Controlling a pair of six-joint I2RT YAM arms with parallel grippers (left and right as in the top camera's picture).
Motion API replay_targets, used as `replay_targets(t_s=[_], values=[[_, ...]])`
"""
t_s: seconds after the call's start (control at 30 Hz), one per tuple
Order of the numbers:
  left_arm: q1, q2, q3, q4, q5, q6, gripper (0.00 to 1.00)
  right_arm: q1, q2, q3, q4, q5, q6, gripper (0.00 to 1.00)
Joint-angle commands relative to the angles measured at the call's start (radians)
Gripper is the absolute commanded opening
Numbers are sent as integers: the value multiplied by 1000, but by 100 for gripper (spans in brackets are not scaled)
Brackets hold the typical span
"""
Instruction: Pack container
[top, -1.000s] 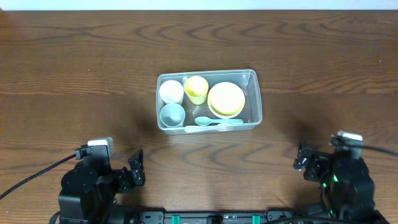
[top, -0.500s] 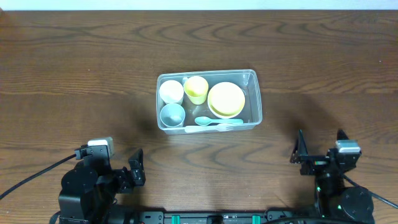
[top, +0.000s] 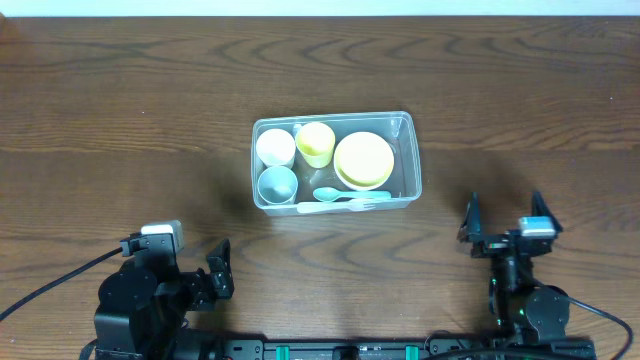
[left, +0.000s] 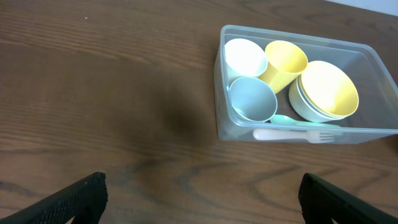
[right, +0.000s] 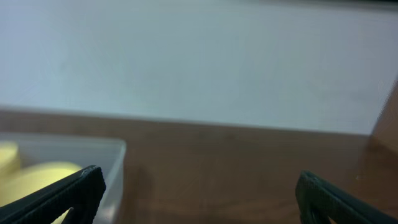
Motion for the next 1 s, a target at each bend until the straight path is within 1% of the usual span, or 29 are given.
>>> replay_targets(t_s=[0.0, 0.1, 0.33, 0.5, 0.97], values=[[2, -3, -1, -2, -11, -5, 98, -17, -6, -9, -51, -96, -77, 99], [2, -3, -1, -2, -11, -5, 98, -17, -6, -9, -129, -101, -79, 99], [2, -3, -1, -2, -11, -5, 98, -17, -6, -9, -128, -91, -85, 99], [2, -3, -1, -2, -11, -5, 98, -17, -6, -9, -130, -44, -26, 99], [2, -3, -1, -2, -11, -5, 98, -17, -6, -9, -130, -38, -26, 99]])
